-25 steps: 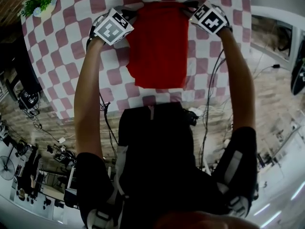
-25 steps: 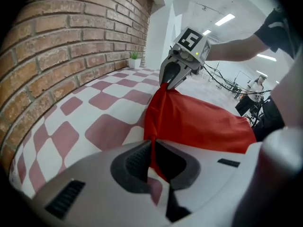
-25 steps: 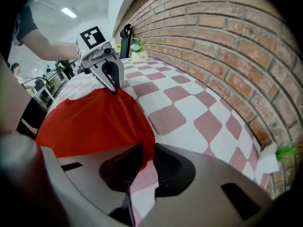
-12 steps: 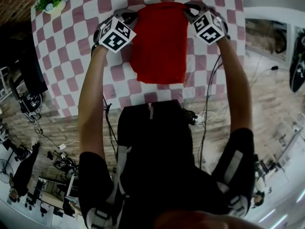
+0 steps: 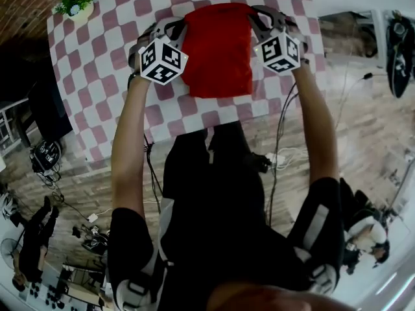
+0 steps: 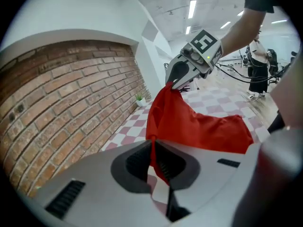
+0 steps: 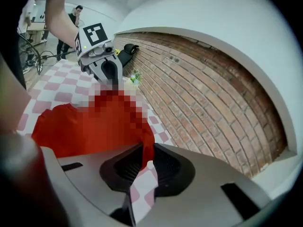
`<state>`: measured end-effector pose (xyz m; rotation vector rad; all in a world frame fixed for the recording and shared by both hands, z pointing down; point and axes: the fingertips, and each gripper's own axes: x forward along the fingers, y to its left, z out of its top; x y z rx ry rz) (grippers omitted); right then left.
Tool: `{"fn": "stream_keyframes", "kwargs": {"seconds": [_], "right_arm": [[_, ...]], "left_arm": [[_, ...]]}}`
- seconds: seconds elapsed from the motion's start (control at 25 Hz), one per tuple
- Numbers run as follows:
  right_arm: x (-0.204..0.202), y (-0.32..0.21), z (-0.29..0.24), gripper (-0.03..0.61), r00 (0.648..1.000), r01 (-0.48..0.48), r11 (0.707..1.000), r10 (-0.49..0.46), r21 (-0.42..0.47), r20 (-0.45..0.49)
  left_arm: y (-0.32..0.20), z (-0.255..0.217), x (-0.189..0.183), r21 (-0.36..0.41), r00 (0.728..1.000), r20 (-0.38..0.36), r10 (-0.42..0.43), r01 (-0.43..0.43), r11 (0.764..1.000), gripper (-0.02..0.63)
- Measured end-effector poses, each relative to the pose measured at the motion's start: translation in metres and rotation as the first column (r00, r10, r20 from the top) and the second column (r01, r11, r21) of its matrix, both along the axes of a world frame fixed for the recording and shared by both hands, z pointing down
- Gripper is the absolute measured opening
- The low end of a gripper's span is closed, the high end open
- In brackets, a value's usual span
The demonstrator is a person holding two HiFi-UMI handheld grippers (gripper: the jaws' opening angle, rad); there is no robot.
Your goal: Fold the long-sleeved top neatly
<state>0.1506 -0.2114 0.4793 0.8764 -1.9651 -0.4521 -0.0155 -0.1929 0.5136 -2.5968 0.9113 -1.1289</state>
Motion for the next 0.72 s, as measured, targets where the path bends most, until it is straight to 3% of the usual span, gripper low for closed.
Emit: {"fn": "stream_keyframes", "kwargs": {"seconds": [0.24,0.72], "right_arm": [[0.01,0.051,-0.012,0.06,0.999,-0.037,0.996,0.035,0.087,0.015],[0.014,0.15,-0.015,0.058,0.999,0.025,0.986,-0.029,0.167,0.02]], "left_arm": [[0.042,-0.026,0.005,0.101,1.0,0.024,0.019,-0.022,0.995,0.023],[0.13,-0.033,0.011,0.168,0.997,0.064,-0.051,0.039,0.985,0.023]]}}
